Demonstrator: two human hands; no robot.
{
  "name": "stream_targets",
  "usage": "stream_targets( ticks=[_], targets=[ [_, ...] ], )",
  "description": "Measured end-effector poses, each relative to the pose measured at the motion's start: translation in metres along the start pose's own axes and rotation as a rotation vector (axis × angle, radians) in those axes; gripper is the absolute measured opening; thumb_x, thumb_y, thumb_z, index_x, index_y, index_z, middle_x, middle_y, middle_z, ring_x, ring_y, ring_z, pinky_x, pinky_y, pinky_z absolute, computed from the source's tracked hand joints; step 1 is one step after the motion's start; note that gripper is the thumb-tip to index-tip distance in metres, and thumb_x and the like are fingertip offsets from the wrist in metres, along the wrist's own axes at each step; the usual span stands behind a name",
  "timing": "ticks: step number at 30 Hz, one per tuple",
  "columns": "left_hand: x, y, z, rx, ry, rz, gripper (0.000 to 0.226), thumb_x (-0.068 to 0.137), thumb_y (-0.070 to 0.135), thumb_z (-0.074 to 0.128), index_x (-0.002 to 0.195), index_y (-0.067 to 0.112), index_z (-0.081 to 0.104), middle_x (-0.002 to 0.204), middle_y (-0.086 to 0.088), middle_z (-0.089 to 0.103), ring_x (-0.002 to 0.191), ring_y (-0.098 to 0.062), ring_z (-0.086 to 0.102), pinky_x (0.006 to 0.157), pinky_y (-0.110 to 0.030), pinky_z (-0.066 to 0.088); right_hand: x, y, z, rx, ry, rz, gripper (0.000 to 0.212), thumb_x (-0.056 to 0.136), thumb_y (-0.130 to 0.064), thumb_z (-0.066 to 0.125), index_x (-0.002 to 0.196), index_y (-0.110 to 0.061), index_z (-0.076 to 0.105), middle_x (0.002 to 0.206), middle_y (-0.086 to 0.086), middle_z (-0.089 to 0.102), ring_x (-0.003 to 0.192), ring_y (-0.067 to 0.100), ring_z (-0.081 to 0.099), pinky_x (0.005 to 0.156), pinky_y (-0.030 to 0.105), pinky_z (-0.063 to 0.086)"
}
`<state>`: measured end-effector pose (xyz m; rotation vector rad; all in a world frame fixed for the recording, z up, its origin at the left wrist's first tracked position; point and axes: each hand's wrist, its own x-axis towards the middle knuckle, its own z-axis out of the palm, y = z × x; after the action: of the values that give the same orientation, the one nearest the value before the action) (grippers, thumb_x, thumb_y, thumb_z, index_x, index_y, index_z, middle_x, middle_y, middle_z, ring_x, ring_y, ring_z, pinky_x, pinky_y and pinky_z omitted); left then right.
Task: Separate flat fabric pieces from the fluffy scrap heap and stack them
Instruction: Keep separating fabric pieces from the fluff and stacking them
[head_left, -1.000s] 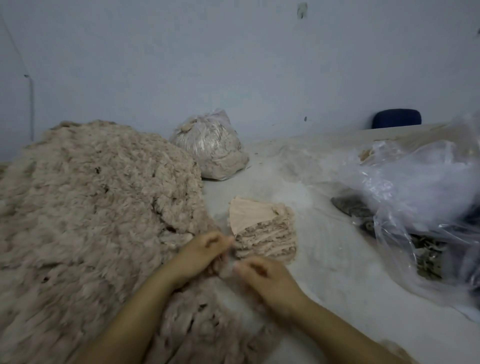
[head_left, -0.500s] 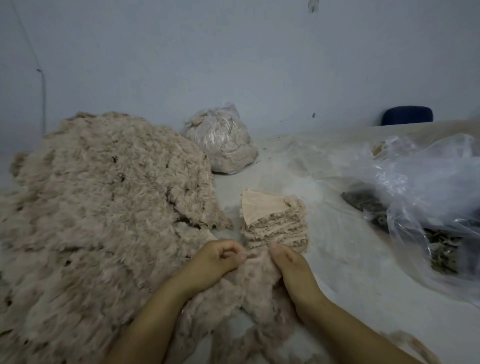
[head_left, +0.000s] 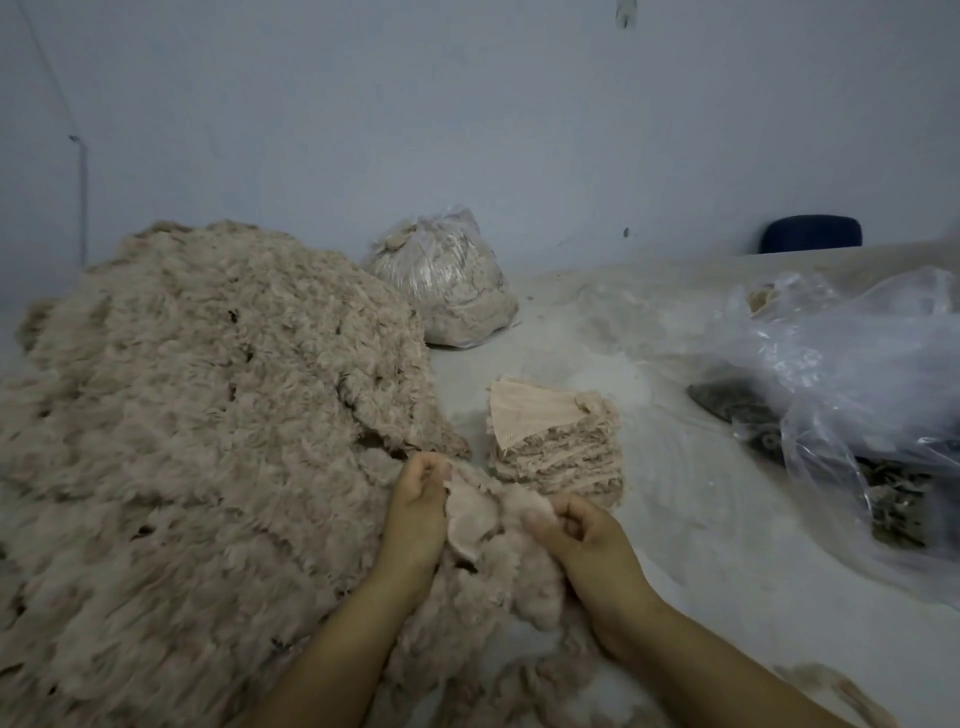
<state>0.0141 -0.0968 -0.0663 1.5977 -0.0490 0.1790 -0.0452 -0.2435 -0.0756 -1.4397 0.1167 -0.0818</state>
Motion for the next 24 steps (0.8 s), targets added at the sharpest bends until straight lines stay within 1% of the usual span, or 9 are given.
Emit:
stream_targets(
  ticks=[2,4,7,10,14,18,20,22,24],
  targets=[
    [-0.002,0.001,-0.003,0.006,-0.041,0.003,0.025,0.100,0.008,0.040,0.077,0.013,0.048,0.067,-0.002,0.045,0.063,-0.015,0.041,0.055,-0.023,0.035,0.004,-0.002,0.000,0.066,0.115,-0.023,0.018,0.094,-0.015,0.057,0.078,-0.007,0.055,0.066,0.007,0.058,0.059,0.014,0.054,0.052,0.025,0.046],
    [-0.009,0.001,-0.003,0.071,-0.272,0.018,0.019,0.098,0.024,0.048,0.082,0.018,0.055,0.068,0.008,0.054,0.065,-0.010,0.051,0.057,-0.010,0.040,0.008,-0.003,0.001,0.087,0.196,-0.034,0.022,0.098,-0.016,0.049,0.077,-0.009,0.049,0.063,0.002,0.054,0.056,0.009,0.051,0.052,0.023,0.045],
    [-0.019,0.000,0.004,0.244,-0.598,0.039,0.015,0.085,0.039,0.066,0.082,0.024,0.065,0.072,0.018,0.067,0.067,0.002,0.061,0.062,-0.011,0.043,0.009,-0.005,-0.002,0.105,0.193,-0.021,0.023,0.098,-0.017,0.049,0.085,0.000,0.053,0.070,0.013,0.058,0.063,0.019,0.057,0.058,0.028,0.050],
    [-0.014,-0.002,0.003,0.225,-0.373,0.036,0.036,0.089,0.008,0.062,0.055,0.020,0.055,0.045,0.010,0.053,0.046,-0.009,0.047,0.046,-0.020,0.034,0.009,-0.013,-0.009,0.130,0.119,0.016,0.026,0.097,-0.021,0.052,0.089,0.003,0.058,0.078,0.021,0.061,0.073,0.030,0.058,0.067,0.038,0.052],
    [-0.007,-0.006,-0.005,0.141,-0.219,0.115,0.035,0.075,-0.018,0.056,0.062,0.015,0.059,0.055,0.009,0.055,0.050,-0.002,0.048,0.047,-0.014,0.037,0.009,-0.019,-0.020,0.191,-0.047,0.142,0.043,0.083,-0.028,0.063,0.099,0.012,0.065,0.097,0.033,0.066,0.087,0.040,0.066,0.081,0.048,0.056],
    [-0.010,-0.014,-0.002,0.300,-0.120,0.388,0.040,0.067,-0.015,0.062,0.059,0.020,0.044,0.059,0.001,0.047,0.055,-0.007,0.040,0.049,-0.028,0.033,0.013,-0.019,-0.025,0.142,-0.155,0.297,0.067,0.074,-0.055,0.059,0.099,0.006,0.071,0.098,0.026,0.070,0.085,0.035,0.069,0.077,0.038,0.056],
    [-0.015,-0.013,0.005,0.360,-0.116,0.591,0.033,0.067,0.000,0.062,0.060,0.026,0.043,0.063,0.002,0.051,0.058,-0.011,0.045,0.052,-0.033,0.037,0.014,-0.015,-0.021,0.135,-0.213,0.397,0.079,0.078,-0.063,0.051,0.108,0.008,0.067,0.105,0.027,0.067,0.092,0.035,0.067,0.083,0.040,0.053],
    [-0.023,-0.010,0.013,0.333,-0.176,0.799,0.020,0.074,0.014,0.061,0.067,0.026,0.047,0.071,0.006,0.054,0.064,0.000,0.048,0.056,-0.017,0.040,0.010,-0.012,-0.013,0.184,-0.292,0.438,0.073,0.084,-0.065,0.048,0.107,0.001,0.071,0.109,0.025,0.066,0.104,0.035,0.064,0.096,0.042,0.049],
    [-0.030,-0.008,0.020,0.317,-0.239,0.940,0.015,0.083,0.020,0.065,0.074,0.023,0.053,0.082,0.009,0.056,0.075,0.005,0.050,0.066,-0.008,0.039,0.008,-0.011,-0.007,0.312,-0.290,0.451,0.049,0.080,-0.052,0.063,0.088,-0.005,0.074,0.093,0.019,0.060,0.092,0.028,0.059,0.088,0.034,0.044]
  ],
)
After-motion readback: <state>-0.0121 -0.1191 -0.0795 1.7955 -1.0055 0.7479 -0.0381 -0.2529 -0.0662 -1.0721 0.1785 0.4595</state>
